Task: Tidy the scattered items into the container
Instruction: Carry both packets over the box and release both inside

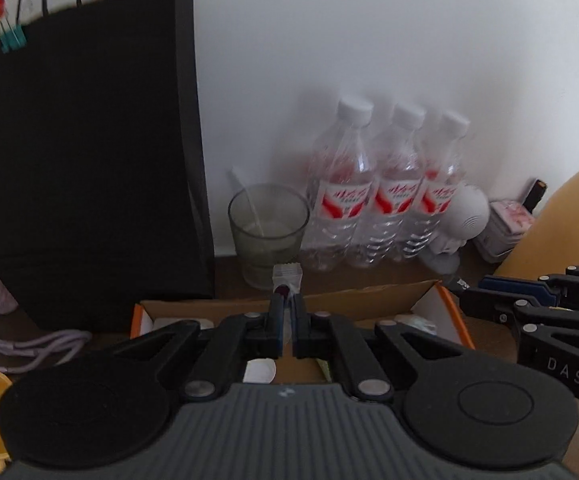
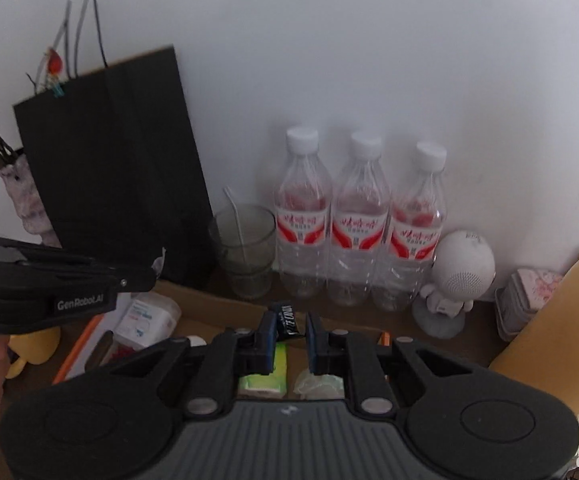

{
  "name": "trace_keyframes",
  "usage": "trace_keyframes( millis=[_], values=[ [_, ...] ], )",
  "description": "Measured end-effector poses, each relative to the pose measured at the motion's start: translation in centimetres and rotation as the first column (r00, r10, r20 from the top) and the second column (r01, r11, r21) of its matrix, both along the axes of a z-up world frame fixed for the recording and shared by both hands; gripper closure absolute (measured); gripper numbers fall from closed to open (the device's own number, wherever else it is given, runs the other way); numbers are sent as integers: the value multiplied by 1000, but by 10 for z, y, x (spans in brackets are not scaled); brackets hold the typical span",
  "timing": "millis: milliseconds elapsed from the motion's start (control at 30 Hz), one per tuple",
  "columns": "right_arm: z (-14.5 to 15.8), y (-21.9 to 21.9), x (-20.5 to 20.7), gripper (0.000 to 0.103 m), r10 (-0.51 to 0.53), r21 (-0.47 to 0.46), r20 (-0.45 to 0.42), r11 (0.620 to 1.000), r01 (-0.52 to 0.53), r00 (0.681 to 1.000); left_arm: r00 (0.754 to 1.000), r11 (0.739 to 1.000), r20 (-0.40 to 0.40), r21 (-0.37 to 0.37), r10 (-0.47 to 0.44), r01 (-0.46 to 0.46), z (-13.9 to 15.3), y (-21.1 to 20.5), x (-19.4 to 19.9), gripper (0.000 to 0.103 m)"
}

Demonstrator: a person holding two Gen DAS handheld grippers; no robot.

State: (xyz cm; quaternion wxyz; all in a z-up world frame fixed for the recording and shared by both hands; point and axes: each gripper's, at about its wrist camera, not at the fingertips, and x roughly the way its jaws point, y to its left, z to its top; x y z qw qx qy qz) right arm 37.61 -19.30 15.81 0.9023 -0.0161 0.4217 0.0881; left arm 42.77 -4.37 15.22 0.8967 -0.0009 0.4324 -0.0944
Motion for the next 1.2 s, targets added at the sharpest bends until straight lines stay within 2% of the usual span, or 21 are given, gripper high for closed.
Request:
trace_keyframes(
  millis=[100, 200, 267, 433, 500, 533, 567, 600, 700, 767, 833, 900, 933, 967, 1000, 1100, 1200],
  values=[
    [-28, 4, 35, 89, -14, -20, -124, 1000, 12, 992, 995, 1000, -105, 6, 2, -1, -31, -3, 31, 99],
    [-60, 14, 60, 89, -10, -1, -253, 1000, 10, 968, 981, 1000, -194, 14, -10, 13, -62, -10, 44, 99],
    [-81, 20, 70, 89, -18, -44, -299, 999, 5, 954, 970, 999, -240, 32, -26, 35, -83, -18, 45, 99],
    [-132, 19, 84, 89, -56, -56, -425, 998, 35, 903, 938, 998, -347, 42, -26, 43, -127, -21, 51, 98],
    [-141, 17, 85, 88, -74, -56, -438, 997, 55, 896, 937, 999, -350, 35, -22, 36, -132, -19, 51, 96],
    [-144, 16, 86, 89, -82, -51, -450, 997, 66, 889, 934, 999, -357, 33, -18, 31, -132, -18, 51, 90],
    [-146, 16, 85, 85, -81, -39, -468, 997, 71, 880, 928, 999, -372, 30, -16, 29, -132, -17, 51, 84],
    [-146, 17, 84, 76, -79, -31, -477, 997, 74, 875, 924, 999, -383, 25, -20, 32, -130, -17, 51, 73],
    [-133, 16, 79, 72, -87, -13, -469, 996, 91, 879, 928, 1000, -374, 14, -10, 17, -114, -11, 45, 70],
    [-114, 15, 72, 67, -98, -2, -452, 994, 109, 886, 935, 1000, -356, 20, 7, 0, -96, -4, 38, 59],
    [-91, 12, 61, 59, -111, 5, -422, 992, 125, 900, 944, 998, -328, 50, 46, -31, -76, 4, 29, 26],
    [-67, 9, 48, 33, -132, -10, -388, 990, 139, 912, 949, 997, -309, 55, 68, -54, -56, 15, 18, 12],
    [-56, 8, 41, 28, -136, -11, -371, 990, 142, 919, 951, 997, -300, 44, 74, -64, -46, 20, 12, 5],
    [-43, 4, 34, 21, -139, 2, -350, 989, 149, 926, 956, 997, -283, 32, 80, -74, -34, 26, 4, 2],
    [-28, -2, 26, 18, -142, 19, -331, 987, 157, 933, 961, 996, -263, 32, 85, -80, -23, 30, -4, 0],
    [8, -6, 2, 15, -139, 44, -292, 986, 159, 946, 972, 994, -214, 70, 96, -83, 7, 37, -29, 0],
    [32, 2, -22, 14, -130, 29, -251, 989, 142, 959, 979, 992, -166, 66, 117, -107, 32, 45, -54, 0]
  ],
)
